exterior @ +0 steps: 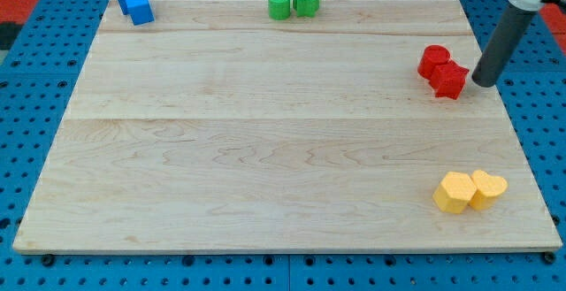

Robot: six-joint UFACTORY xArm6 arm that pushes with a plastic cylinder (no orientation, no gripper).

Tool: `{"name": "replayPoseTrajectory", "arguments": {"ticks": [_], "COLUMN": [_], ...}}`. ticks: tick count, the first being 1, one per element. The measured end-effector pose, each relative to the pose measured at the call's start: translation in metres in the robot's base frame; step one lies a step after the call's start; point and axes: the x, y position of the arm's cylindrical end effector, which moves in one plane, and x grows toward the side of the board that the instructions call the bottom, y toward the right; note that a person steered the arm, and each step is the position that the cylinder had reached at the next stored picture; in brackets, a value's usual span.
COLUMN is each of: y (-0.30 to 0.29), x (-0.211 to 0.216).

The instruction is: Move red star slightly left

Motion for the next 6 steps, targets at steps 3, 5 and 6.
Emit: {"name": "replayPoseTrajectory", "arguments": {"ticks": [3,5,6], "y": [-0.068,-0.074,-0.064], "x": [-0.006,0.009,0.021]}}
